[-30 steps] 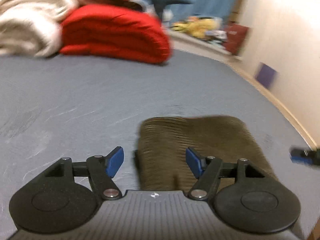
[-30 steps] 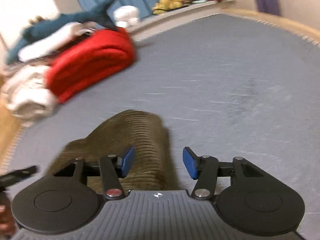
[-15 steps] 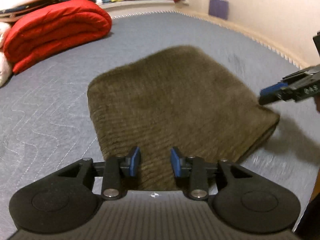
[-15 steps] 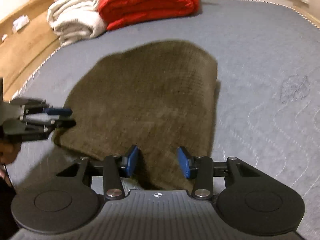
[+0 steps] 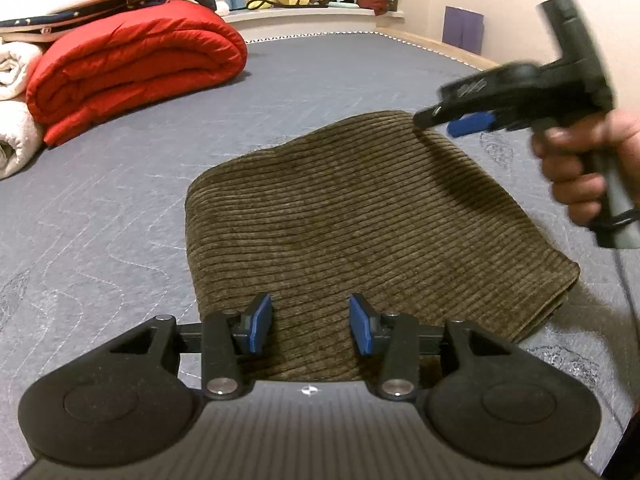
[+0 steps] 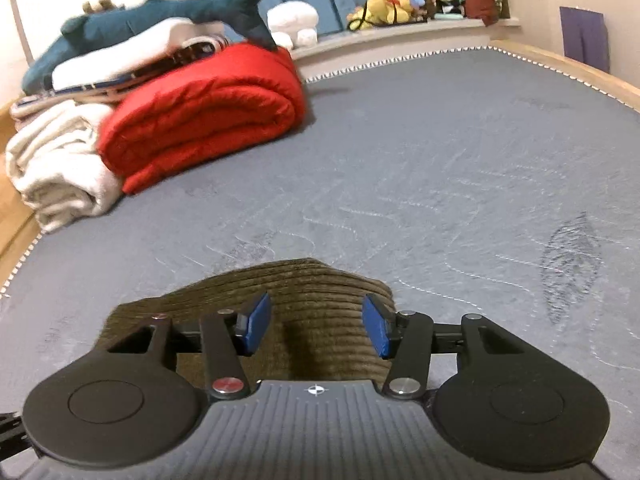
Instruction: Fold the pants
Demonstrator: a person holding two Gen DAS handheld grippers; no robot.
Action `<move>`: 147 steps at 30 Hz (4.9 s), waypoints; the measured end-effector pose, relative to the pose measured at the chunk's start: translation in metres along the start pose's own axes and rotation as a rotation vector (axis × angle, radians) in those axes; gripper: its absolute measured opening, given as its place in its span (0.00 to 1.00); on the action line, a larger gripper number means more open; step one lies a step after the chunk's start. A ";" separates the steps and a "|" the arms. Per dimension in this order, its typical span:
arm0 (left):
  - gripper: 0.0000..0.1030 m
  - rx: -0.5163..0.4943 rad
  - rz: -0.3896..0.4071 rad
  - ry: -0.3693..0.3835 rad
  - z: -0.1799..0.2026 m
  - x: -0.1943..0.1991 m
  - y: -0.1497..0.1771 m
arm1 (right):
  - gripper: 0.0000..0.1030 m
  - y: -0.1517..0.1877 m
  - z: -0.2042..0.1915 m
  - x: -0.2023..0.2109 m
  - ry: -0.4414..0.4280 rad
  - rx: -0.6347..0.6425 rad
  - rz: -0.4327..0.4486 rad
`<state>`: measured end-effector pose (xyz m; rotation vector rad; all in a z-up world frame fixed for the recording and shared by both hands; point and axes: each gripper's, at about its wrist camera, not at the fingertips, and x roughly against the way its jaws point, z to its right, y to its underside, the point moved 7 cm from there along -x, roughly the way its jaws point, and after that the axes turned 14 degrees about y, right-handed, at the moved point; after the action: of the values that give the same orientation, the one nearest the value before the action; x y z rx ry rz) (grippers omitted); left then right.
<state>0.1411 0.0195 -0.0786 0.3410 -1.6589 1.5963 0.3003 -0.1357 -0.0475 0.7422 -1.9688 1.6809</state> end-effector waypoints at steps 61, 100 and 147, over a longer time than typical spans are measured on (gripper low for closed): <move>1.00 0.208 0.040 -0.102 0.059 0.076 0.046 | 0.99 0.115 0.019 0.163 0.163 0.129 0.014; 1.00 0.244 0.084 -0.091 0.056 0.077 0.038 | 0.99 0.119 -0.004 0.159 0.137 0.212 0.021; 1.00 0.217 0.100 -0.074 0.061 0.079 0.036 | 0.99 0.122 -0.005 0.159 0.128 0.225 0.022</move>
<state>0.0447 -0.0054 -0.0435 0.4390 -1.5817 1.8648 0.1001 -0.1343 -0.0351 0.6733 -1.7262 1.9350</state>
